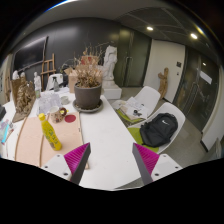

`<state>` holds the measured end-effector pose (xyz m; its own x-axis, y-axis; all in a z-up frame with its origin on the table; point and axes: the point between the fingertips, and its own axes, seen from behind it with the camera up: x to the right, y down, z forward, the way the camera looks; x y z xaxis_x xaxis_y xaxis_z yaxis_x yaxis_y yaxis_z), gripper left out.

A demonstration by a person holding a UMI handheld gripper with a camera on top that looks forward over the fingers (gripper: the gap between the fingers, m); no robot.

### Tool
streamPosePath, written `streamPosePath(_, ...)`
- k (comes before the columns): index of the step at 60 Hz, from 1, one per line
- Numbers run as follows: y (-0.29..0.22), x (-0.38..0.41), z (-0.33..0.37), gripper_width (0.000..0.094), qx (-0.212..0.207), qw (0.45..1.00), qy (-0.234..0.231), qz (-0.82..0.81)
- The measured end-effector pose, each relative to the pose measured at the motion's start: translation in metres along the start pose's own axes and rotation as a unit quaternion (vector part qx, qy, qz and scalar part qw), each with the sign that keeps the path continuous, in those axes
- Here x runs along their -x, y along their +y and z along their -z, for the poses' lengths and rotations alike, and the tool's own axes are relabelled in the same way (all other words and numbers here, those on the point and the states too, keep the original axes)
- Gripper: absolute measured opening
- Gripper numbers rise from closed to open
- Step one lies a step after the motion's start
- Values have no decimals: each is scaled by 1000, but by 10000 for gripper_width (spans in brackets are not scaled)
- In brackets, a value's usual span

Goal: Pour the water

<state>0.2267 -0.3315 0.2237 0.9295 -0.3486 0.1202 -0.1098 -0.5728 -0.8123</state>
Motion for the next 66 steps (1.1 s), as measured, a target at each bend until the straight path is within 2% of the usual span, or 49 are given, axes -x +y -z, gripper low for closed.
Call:
streamPosePath(9,9,19,7,862,-3,1000,-1,4)
streamPosePath(15,26,61,20,865,-6,1000,-6,15)
streamPosePath(29,53,157,5,864,-15,998,-58,23)
streamPosePath(50,41,269,-90,861,-73,990,-119,21)
streamPosePath(59,46,293,-137,860,-67,989,-127,28)
streamPosePath(66,47,306,-164,770,-61,988,-140,30)
